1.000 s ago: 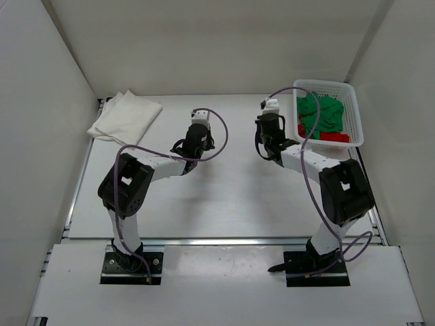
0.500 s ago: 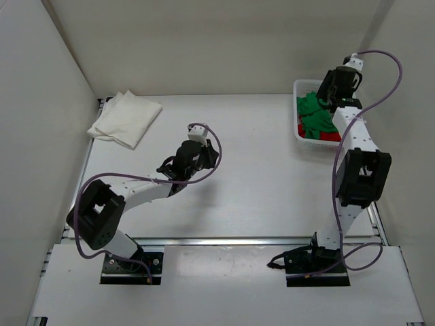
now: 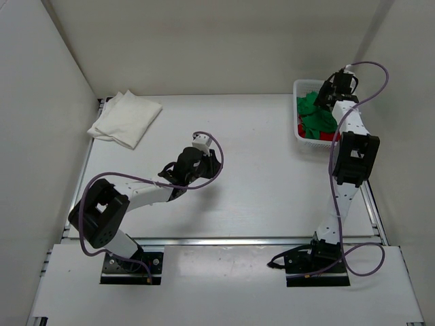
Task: Fold and stack the t-shirts
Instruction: Grab crumpled tshirt from bin with the right arm
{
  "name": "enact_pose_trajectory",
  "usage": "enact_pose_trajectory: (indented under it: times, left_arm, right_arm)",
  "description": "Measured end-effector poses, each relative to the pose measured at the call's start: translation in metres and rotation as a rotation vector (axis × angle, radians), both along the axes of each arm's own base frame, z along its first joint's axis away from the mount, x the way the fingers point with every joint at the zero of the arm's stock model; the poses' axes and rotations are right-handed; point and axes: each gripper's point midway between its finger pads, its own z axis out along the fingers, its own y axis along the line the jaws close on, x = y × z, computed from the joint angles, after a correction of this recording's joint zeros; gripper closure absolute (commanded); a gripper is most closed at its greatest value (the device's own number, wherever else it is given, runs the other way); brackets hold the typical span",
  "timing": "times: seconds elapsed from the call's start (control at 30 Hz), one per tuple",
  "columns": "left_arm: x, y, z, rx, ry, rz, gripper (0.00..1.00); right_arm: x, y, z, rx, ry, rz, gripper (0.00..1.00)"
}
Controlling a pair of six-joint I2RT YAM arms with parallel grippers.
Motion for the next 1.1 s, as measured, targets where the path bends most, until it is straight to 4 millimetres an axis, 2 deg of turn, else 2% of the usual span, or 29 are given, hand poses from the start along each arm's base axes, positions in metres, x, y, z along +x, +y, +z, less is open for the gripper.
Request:
enact_pose_trajectory:
  times: [0.17,0.3,0.37,0.43,0.57,0.7,0.73,0.87,0.97,1.03,1.1]
  left_arm:
    - [-0.001,0.000,-0.001,0.001,-0.001,-0.003,0.63]
    - [0.000,0.001,-0.001,0.001,0.000,0.001,0.63]
    - [0.000,0.001,-0.001,0.001,0.000,0.002,0.63]
    - [0.000,0.002,-0.001,0.001,0.000,0.003,0.63]
    - [0.000,0.002,-0.001,0.001,0.000,0.004,0.63]
    - [0.002,0.003,-0.001,0.001,0.000,0.008,0.63]
    - [0.002,0.003,-0.001,0.001,0.000,0.008,0.63]
    - [0.001,0.006,-0.004,0.003,0.007,0.014,0.63]
    - [0.004,0.009,-0.004,0.000,0.012,0.025,0.63]
    - [0.005,0.011,-0.005,-0.003,0.016,0.032,0.64]
    - [0.006,0.012,-0.005,-0.008,0.021,0.038,0.64]
  right_arm:
    - [0.009,-0.004,-0.005,0.037,-0.009,-0.012,0.62]
    - [0.015,0.000,-0.009,0.077,-0.007,-0.002,0.53]
    - [0.013,0.002,-0.011,0.102,0.000,0.004,0.45]
    - [0.013,0.004,-0.010,0.116,0.001,0.010,0.46]
    - [0.013,0.003,-0.007,0.136,-0.004,0.017,0.73]
    - [0.012,0.001,-0.006,0.164,-0.006,0.014,0.92]
    - [0.011,0.001,-0.005,0.176,-0.007,0.014,1.00]
    - [0.010,0.002,-0.005,0.220,-0.008,0.013,1.00]
    - [0.009,0.002,0.002,0.236,-0.021,0.013,1.00]
    - [0.008,0.006,0.019,0.235,-0.047,0.022,1.00]
    - [0.005,0.010,0.050,0.220,-0.095,0.033,1.00]
